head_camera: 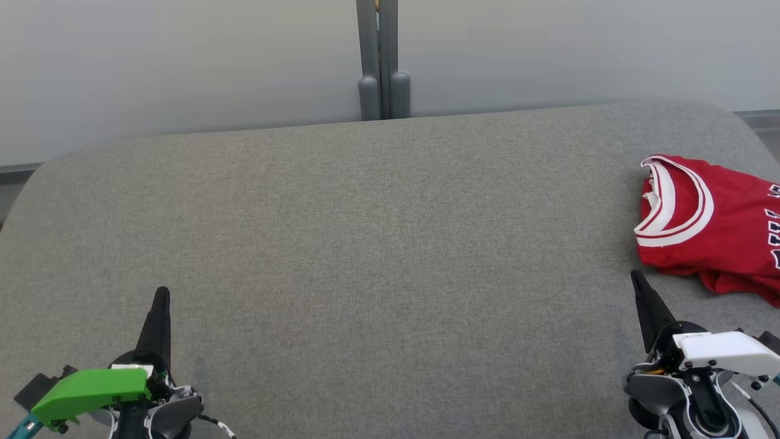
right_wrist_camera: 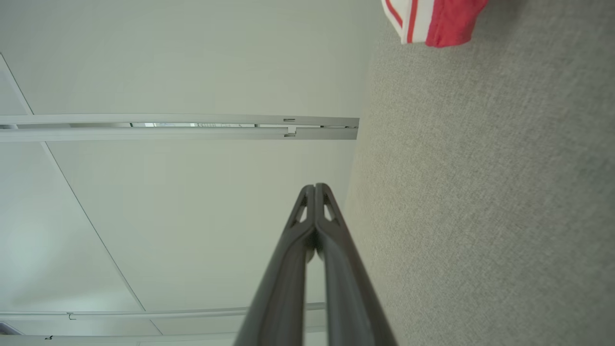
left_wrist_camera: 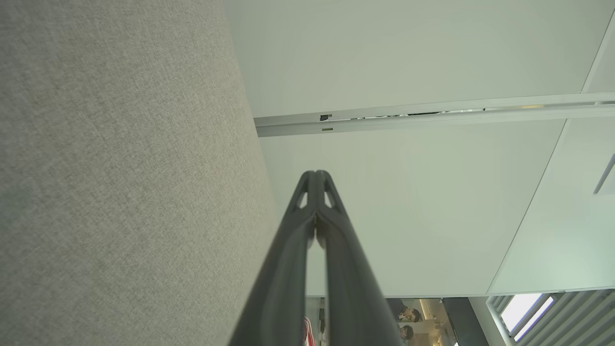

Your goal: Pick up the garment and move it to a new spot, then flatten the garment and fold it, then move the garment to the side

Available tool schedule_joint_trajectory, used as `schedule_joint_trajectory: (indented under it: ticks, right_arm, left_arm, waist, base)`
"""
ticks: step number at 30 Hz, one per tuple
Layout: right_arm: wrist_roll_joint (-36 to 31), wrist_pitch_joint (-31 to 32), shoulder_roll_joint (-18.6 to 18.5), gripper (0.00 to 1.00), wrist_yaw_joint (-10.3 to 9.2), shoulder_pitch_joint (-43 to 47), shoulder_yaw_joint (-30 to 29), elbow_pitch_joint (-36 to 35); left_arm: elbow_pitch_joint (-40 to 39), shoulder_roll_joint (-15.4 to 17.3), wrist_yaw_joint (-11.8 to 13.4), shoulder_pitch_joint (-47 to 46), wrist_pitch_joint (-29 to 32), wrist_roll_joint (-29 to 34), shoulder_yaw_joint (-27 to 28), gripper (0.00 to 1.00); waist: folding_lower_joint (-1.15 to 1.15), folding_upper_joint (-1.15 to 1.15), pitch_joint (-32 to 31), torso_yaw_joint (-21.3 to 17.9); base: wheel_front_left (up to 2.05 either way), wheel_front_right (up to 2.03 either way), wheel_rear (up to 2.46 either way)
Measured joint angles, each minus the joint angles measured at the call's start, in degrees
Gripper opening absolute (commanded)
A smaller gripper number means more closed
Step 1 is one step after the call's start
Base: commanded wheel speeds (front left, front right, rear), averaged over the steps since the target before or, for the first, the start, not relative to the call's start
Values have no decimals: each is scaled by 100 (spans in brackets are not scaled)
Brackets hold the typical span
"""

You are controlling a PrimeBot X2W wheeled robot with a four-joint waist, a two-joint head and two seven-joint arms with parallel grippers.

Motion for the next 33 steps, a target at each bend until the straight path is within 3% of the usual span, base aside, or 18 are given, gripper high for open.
schedule_joint_trajectory:
  ticks: [9, 33]
  right_arm:
    - [358, 75, -3, 0, 0, -20, 15, -19]
    - [358, 75, -5, 0, 0, -23, 16, -20]
  left_arm:
    - [-29, -11, 0, -60, 93, -286, 40, 0]
    - [-29, -12, 0, -60, 93, -290, 43, 0]
  waist:
    - [0, 0, 13, -14]
    - [0, 0, 12, -14]
  base:
    - [0, 0, 0]
    - [0, 0, 0]
